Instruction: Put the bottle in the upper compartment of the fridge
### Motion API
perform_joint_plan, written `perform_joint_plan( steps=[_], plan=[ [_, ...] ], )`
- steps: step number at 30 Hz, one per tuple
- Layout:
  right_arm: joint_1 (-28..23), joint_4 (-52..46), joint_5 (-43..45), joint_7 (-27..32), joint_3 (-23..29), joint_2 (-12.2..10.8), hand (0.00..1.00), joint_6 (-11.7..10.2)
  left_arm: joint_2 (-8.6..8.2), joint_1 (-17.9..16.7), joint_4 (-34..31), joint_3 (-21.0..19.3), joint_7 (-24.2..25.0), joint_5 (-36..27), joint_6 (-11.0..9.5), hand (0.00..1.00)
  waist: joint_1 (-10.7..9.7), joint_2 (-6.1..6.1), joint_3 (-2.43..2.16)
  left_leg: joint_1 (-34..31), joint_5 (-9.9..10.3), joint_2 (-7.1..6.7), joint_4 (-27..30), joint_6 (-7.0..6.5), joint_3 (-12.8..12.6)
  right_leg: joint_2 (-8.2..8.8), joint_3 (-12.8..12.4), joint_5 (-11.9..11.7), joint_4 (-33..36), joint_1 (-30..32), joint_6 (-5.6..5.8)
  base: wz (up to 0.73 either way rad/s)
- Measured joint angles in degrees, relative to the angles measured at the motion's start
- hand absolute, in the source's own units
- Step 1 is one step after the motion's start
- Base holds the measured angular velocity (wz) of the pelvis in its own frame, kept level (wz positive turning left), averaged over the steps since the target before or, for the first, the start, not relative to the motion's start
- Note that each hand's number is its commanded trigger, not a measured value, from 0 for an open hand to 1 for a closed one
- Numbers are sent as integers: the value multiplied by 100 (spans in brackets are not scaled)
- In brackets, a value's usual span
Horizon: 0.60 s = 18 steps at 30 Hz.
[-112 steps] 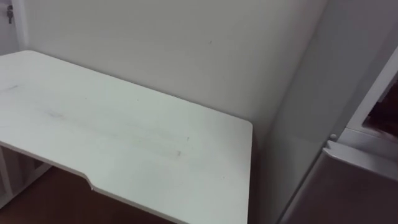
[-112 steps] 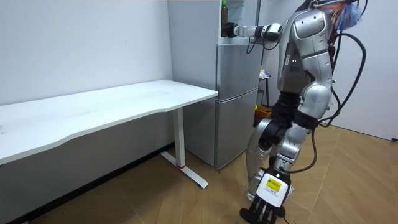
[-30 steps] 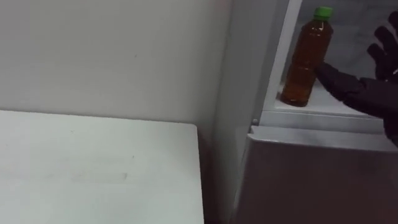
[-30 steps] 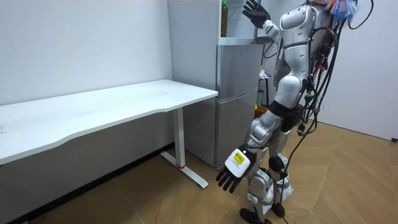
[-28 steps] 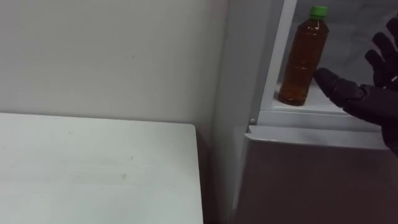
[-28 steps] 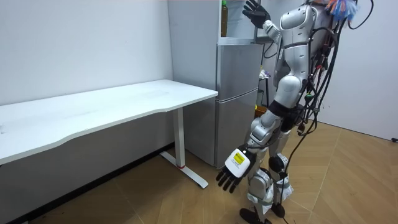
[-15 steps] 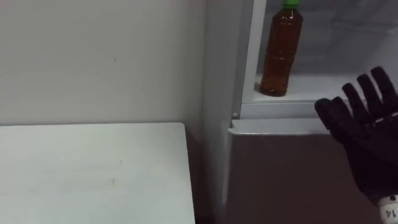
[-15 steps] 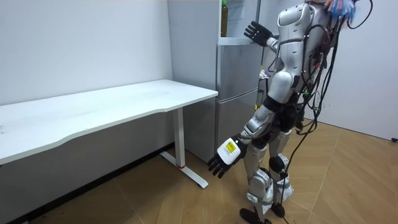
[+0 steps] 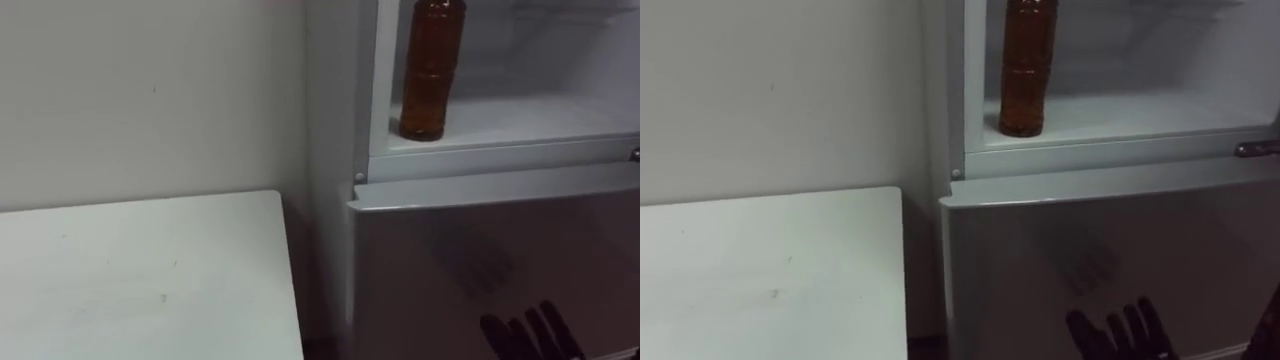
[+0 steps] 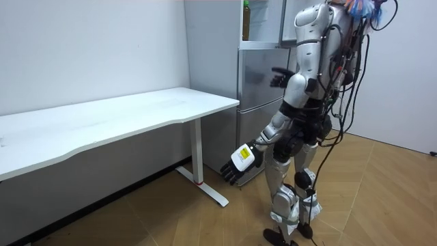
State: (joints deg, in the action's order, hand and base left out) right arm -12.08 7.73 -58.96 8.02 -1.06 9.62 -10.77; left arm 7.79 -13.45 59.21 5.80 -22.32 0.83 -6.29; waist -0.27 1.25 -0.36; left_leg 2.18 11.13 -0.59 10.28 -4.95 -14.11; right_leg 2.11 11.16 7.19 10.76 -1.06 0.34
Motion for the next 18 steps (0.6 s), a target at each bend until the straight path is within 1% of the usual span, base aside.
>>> perform_joint_plan(
  steps=[2,3,6,8,9,11,13,15,17,18],
  plan=[
    [-79,644,-144,77,-2,-16,0,0,-24,15,-14,67,9,-146,-34,0,-38,-4,-1,17,-4,-4,-74,7,-16,-1,-13,1,1,-3,1,-6],
    [-109,946,-146,89,-4,-26,0,-5,-24,9,-15,85,26,-152,-52,0,-87,-11,2,38,-3,-2,-75,11,-16,-4,-15,4,-1,-7,0,0],
    [-107,1763,-113,82,3,-28,0,-53,-24,23,-13,93,61,-201,-74,0,-129,-29,7,42,7,0,-75,21,-16,-20,-18,4,-23,-18,0,0],
    [-93,2739,67,81,2,-32,0,-55,-31,50,14,109,71,-253,-120,0,-156,-47,10,48,10,-3,-77,20,-16,-18,-24,8,-23,-14,4,0],
    [-83,3019,134,79,-2,-32,0,-48,-33,68,36,114,76,-254,-122,0,-163,-50,9,52,10,-5,-77,20,-16,-16,-25,11,-20,-17,6,0],
    [-137,3893,385,73,-5,-33,0,40,-51,62,46,110,107,-267,-123,0,-174,-57,14,65,11,-16,-85,20,-14,-10,-32,38,-24,-75,14,0],
    [-174,4402,602,39,4,-39,0,102,-51,35,59,83,171,-257,-121,0,-199,-65,20,81,13,-21,-87,23,-9,-7,-22,66,-22,-91,13,0],
    [-174,4839,583,-49,6,-47,0,174,-55,13,59,65,203,-256,-113,0,-234,-91,27,91,14,-25,-77,28,19,28,-7,108,-35,-75,9,6],
    [-144,5458,562,-364,6,-68,0,320,-68,13,151,-113,348,-242,-103,0,-238,-124,26,149,23,-23,-73,48,39,28,0,169,-18,-129,-4,7],
    [-147,5554,577,-433,5,-81,0,360,-66,14,166,-170,390,-241,-85,0,-240,-143,27,158,23,-22,-73,53,50,27,12,176,-18,-146,-7,7]
  ],
)
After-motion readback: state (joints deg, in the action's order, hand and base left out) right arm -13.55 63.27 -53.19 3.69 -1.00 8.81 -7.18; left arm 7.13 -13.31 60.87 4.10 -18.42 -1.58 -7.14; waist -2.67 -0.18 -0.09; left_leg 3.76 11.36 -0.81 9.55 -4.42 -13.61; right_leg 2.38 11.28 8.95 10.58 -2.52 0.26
